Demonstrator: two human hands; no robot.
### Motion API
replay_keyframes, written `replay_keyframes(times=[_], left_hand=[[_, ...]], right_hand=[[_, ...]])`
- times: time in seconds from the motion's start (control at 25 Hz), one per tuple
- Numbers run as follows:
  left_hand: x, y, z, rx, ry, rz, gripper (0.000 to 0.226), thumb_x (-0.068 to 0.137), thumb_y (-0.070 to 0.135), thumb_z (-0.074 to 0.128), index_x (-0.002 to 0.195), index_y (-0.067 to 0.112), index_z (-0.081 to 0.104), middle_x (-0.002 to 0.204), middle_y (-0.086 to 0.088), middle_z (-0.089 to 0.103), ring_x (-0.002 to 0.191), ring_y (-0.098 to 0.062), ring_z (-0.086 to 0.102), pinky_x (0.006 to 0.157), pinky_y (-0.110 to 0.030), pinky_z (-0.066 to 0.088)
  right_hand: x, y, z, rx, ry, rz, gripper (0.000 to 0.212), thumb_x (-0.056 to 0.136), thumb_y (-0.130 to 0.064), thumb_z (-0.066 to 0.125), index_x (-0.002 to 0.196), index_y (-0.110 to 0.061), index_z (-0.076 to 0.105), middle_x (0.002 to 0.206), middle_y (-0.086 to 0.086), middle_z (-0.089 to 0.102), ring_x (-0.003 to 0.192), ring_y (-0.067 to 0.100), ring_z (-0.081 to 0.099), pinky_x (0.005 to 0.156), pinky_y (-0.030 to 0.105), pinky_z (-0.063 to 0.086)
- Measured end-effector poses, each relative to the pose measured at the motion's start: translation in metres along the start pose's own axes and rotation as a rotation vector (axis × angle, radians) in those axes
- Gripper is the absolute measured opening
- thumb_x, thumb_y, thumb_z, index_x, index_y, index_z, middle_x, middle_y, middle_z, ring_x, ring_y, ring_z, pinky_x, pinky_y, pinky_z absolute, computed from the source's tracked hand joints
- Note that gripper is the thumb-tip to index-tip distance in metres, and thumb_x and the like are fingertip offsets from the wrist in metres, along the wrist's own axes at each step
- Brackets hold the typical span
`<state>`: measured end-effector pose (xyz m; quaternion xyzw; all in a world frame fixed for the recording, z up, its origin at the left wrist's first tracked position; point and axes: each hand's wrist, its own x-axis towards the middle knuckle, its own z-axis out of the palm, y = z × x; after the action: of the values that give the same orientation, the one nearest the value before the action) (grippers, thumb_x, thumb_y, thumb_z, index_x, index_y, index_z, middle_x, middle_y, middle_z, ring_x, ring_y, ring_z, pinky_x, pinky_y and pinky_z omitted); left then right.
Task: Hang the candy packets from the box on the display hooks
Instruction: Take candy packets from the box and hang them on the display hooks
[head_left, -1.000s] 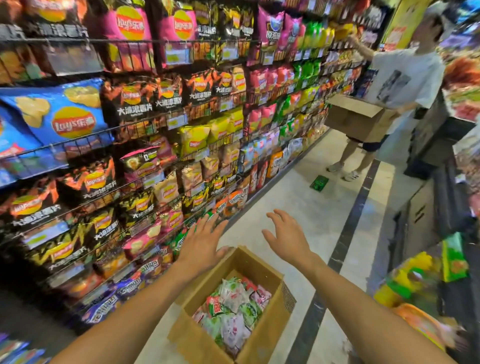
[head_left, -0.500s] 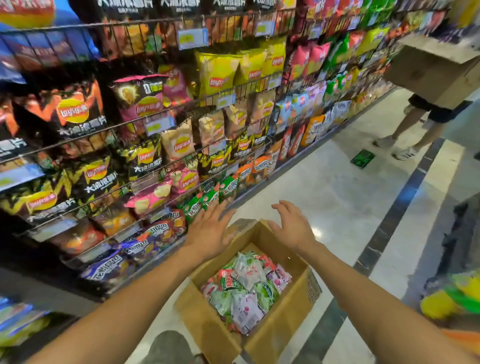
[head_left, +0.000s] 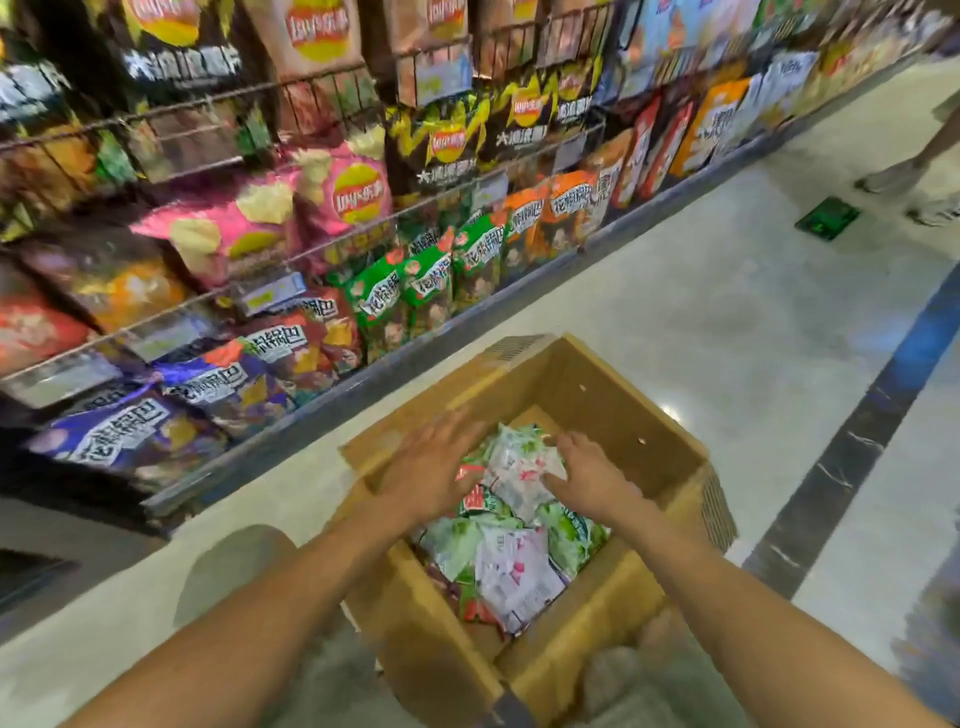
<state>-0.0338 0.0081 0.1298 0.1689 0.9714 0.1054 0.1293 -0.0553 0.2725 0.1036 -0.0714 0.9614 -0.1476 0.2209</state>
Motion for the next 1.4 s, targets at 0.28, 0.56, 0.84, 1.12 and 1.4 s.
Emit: replay_keyframes(times=[0.28, 0.56, 0.84, 1.12, 1.4], left_hand=[[0.015, -0.023, 0.076, -0.128, -0.054, -0.019, 0.069, 0.105, 0.059, 0.041, 0.165, 0.031, 0.018, 0.175, -0.002, 0.008, 0.161, -0.026, 0.007, 0.129, -0.051, 0.016], [0.009, -0.033, 0.079, -0.367, -0.053, -0.131, 0.079, 0.094, 0.078, 0.019, 0.161, 0.037, 0.026, 0.171, 0.005, 0.022, 0.157, -0.021, 0.019, 0.126, -0.051, 0.024], [0.014, -0.029, 0.091, -0.558, -0.127, -0.144, 0.067, 0.102, 0.072, 0.016, 0.155, 0.038, 0.036, 0.165, 0.003, 0.037, 0.154, -0.023, 0.029, 0.124, -0.053, 0.029], [0.023, -0.011, 0.089, -0.631, -0.046, -0.115, 0.045, 0.111, 0.052, 0.024, 0.142, 0.032, 0.051, 0.144, 0.009, 0.050, 0.130, -0.014, 0.052, 0.103, -0.034, 0.043], [0.022, -0.009, 0.086, -0.667, -0.011, -0.078, 0.034, 0.105, 0.056, 0.045, 0.135, 0.043, 0.051, 0.145, 0.018, 0.048, 0.131, -0.007, 0.047, 0.104, -0.040, 0.049]], right_hand=[[0.037, 0.031, 0.130, -0.003, -0.344, -0.037, 0.056, 0.100, -0.025, 0.061, 0.153, -0.019, 0.043, 0.156, 0.009, 0.044, 0.138, 0.030, 0.049, 0.110, 0.044, 0.045], [0.038, 0.035, 0.181, -0.076, -0.457, 0.010, 0.053, 0.098, -0.021, 0.062, 0.148, -0.013, 0.048, 0.147, 0.015, 0.051, 0.131, 0.034, 0.053, 0.103, 0.043, 0.049], [0.032, 0.032, 0.167, -0.077, -0.450, -0.050, 0.007, 0.097, -0.013, 0.061, 0.093, -0.013, 0.067, 0.101, 0.009, 0.065, 0.101, 0.029, 0.065, 0.080, 0.034, 0.049], [0.041, 0.012, 0.090, 0.512, -0.402, -0.027, 0.016, 0.105, -0.022, 0.058, 0.095, -0.016, 0.048, 0.091, 0.008, 0.041, 0.081, 0.019, 0.039, 0.065, 0.029, 0.033], [0.055, -0.030, 0.015, 1.043, -0.166, 0.213, 0.015, 0.108, -0.008, 0.047, 0.097, -0.006, 0.056, 0.073, 0.007, 0.064, 0.060, 0.014, 0.061, 0.064, 0.033, 0.051]])
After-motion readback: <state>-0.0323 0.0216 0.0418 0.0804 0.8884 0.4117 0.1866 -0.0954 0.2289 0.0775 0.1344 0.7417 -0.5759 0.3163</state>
